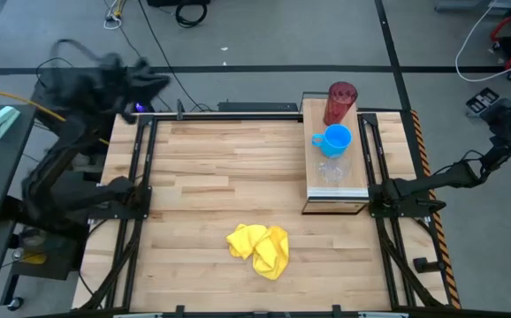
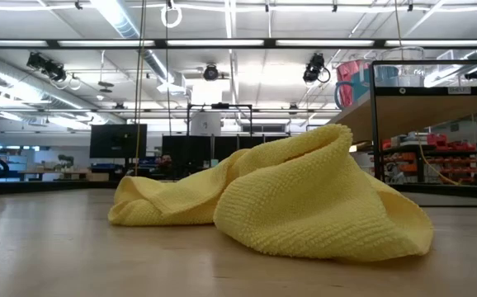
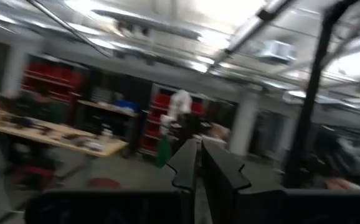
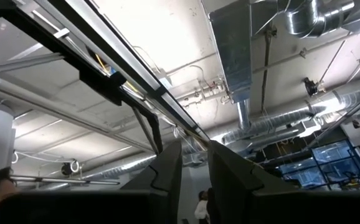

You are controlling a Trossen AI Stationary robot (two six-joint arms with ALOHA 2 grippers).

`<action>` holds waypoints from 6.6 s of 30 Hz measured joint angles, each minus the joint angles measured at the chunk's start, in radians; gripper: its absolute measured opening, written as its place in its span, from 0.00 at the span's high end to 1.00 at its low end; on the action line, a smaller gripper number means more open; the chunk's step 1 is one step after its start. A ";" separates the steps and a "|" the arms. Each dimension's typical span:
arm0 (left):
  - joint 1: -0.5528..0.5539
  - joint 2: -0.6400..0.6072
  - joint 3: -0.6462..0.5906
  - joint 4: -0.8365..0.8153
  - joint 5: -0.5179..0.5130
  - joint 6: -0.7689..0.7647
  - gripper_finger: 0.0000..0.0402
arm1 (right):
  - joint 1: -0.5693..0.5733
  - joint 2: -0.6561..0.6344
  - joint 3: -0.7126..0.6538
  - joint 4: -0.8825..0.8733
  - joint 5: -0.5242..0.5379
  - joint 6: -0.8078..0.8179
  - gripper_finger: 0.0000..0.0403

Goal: Stack small to large cups/mugs on shelf
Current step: Return to Home Position

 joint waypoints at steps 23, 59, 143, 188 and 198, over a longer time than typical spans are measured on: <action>-1.032 0.282 0.450 -0.555 -0.579 0.445 0.92 | 0.000 0.000 0.000 -0.024 0.000 0.027 0.79; -1.570 -0.401 -0.075 -0.398 -0.750 0.518 0.90 | 0.094 -0.010 0.032 -0.043 0.031 0.114 0.79; -1.570 -0.856 -0.573 -0.353 -0.750 0.575 0.92 | -0.274 0.006 -1.022 0.884 0.437 -0.311 0.79; -1.570 -0.859 -0.692 -0.246 -0.750 0.518 0.93 | -0.669 0.006 -1.022 0.930 0.377 -0.370 0.79; -1.570 -0.859 -0.692 -0.255 -0.750 0.516 0.90 | -0.858 0.036 -1.020 1.045 0.364 -0.394 0.79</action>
